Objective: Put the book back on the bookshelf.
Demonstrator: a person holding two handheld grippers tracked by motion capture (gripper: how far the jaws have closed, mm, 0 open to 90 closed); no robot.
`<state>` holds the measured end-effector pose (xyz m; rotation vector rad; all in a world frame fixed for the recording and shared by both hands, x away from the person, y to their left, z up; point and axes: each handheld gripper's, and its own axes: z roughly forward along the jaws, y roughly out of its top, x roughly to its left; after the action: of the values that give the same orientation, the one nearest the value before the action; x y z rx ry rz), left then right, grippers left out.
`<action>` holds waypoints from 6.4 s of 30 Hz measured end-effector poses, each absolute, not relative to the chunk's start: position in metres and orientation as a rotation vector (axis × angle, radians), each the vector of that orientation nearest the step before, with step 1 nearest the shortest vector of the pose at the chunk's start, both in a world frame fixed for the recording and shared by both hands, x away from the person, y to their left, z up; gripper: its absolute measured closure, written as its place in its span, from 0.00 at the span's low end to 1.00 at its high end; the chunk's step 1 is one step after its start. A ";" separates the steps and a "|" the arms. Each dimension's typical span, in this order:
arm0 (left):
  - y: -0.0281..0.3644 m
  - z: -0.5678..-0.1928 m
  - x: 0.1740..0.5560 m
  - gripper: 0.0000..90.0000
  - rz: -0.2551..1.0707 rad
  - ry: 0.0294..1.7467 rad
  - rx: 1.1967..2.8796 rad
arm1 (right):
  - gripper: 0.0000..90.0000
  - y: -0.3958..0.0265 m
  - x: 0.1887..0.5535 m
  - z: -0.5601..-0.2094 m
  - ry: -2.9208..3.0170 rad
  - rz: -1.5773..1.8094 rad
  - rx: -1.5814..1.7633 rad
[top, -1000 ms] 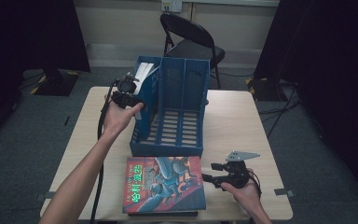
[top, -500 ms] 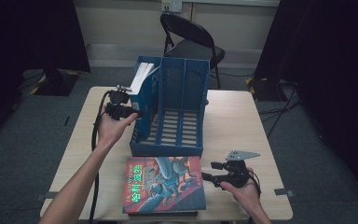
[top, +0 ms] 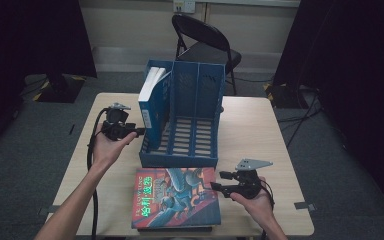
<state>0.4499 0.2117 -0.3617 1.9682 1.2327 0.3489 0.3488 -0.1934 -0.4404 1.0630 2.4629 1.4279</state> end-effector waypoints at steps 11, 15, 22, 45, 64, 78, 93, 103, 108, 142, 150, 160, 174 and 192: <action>0.217 -0.383 0.418 0.62 0.318 1.186 1.971 | 0.48 -0.174 0.363 -0.434 2.467 1.382 1.028; 0.219 -0.391 0.408 0.61 0.256 1.147 1.969 | 0.47 -0.174 0.364 -0.434 2.466 1.381 1.028; 0.210 -0.400 0.388 0.61 0.286 1.158 2.013 | 0.46 -0.172 0.366 -0.438 2.454 1.344 1.039; 0.210 -0.423 0.337 0.62 0.275 1.086 2.040 | 0.58 -0.174 0.364 -0.440 2.428 1.326 1.049; 0.217 -0.436 0.339 0.66 0.213 1.099 1.967 | 0.65 -0.173 0.347 -0.436 2.441 1.273 1.026; 0.220 -0.437 0.331 0.70 0.195 1.084 1.942 | 0.55 -0.173 0.341 -0.435 2.417 1.293 1.022; 0.215 -0.441 0.331 0.68 0.153 1.044 1.942 | 0.61 -0.159 0.342 -0.436 2.480 1.284 0.945; 0.192 -0.439 0.345 0.72 0.173 0.967 1.992 | 0.66 -0.172 0.308 -0.431 2.550 1.251 0.923; 0.184 -0.439 0.351 0.73 0.145 0.936 2.002 | 0.67 -0.168 0.317 -0.427 2.573 1.285 0.906; 0.179 -0.434 0.330 0.72 0.102 0.899 2.060 | 0.64 -0.124 0.347 -0.436 2.667 1.348 0.828; 0.172 -0.435 0.341 0.77 0.098 0.888 2.055 | 0.64 -0.124 0.342 -0.435 2.649 1.322 0.840; 0.150 -0.431 0.354 0.80 0.129 0.848 2.110 | 0.63 -0.134 0.329 -0.434 2.614 1.317 0.866; 0.210 -0.434 0.304 0.68 0.057 0.918 2.016 | 0.51 -0.127 0.339 -0.439 2.638 1.358 0.887; 0.224 -0.442 0.270 0.73 0.059 0.927 2.001 | 0.52 -0.127 0.337 -0.440 2.623 1.362 0.891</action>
<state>0.2701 0.2243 -0.4422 2.0014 0.9267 0.0590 0.3367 -0.1267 -0.4398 0.8914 2.6229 1.3616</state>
